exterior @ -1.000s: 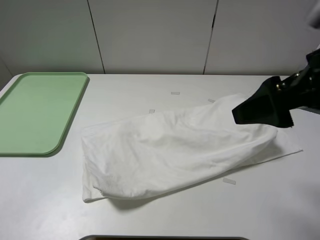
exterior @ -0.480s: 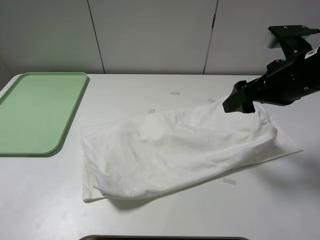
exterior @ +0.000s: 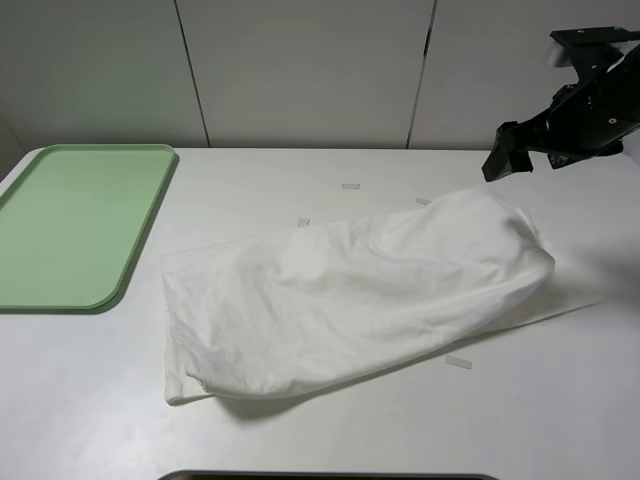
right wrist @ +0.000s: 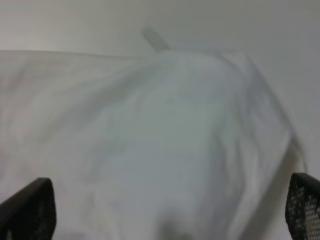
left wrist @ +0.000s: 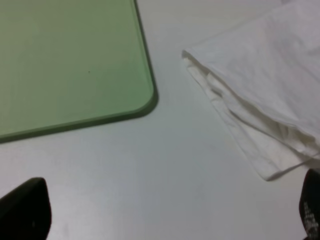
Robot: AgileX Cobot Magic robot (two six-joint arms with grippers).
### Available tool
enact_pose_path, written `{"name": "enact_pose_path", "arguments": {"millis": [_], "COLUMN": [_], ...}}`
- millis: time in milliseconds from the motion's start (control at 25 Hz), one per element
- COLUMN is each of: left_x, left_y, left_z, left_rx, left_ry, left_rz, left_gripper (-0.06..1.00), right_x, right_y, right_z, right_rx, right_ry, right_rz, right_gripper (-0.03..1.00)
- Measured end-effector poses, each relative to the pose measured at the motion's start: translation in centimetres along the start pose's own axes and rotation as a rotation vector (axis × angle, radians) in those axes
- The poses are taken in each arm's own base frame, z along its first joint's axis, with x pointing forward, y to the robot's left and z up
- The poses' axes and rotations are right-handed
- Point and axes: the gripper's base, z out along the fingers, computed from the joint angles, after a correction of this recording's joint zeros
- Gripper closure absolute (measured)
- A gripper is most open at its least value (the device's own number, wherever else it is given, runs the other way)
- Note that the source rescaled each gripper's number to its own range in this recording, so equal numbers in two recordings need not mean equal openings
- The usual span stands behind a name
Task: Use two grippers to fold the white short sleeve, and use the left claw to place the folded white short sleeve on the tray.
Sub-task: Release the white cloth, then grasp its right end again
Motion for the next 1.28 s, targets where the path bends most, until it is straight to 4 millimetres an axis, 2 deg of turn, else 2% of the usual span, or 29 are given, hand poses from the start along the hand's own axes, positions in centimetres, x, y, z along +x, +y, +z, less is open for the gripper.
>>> {"name": "enact_pose_path", "arguments": {"millis": [120,320,480,600,680,880,1280], "left_x": [0.0,0.0,0.0,0.0,0.0,0.0,0.0], "left_y": [0.0,0.0,0.0,0.0,0.0,0.0,0.0], "left_z": [0.0,0.0,0.0,0.0,0.0,0.0,0.0], "left_rx": [0.0,0.0,0.0,0.0,0.0,0.0,0.001], "left_ry": [0.0,0.0,0.0,0.0,0.0,0.0,0.0], "left_rz": [0.0,0.0,0.0,0.0,0.0,0.0,0.0], "left_gripper": [-0.06,-0.06,-0.06,-0.06,-0.06,-0.06,-0.06], "right_x": [-0.5,-0.9,-0.3,1.1,1.6,2.4,2.9], "right_y": [-1.5,-4.5,-6.8,-7.5,-7.5,-7.8,-9.1], "right_z": [0.6,2.9,5.9,8.8,9.9,11.4,11.7], "right_rx": [0.006,0.006,-0.008,-0.048,-0.064,-0.075,-0.034], "right_ry": [0.022,0.092,0.164,0.245,0.272,0.297,0.294], "right_rz": [0.031,0.083,0.067,0.019,0.005,-0.002,-0.021], "right_gripper": [-0.03,-0.03,-0.03,-0.03,-0.03,-0.03,-0.03]}}
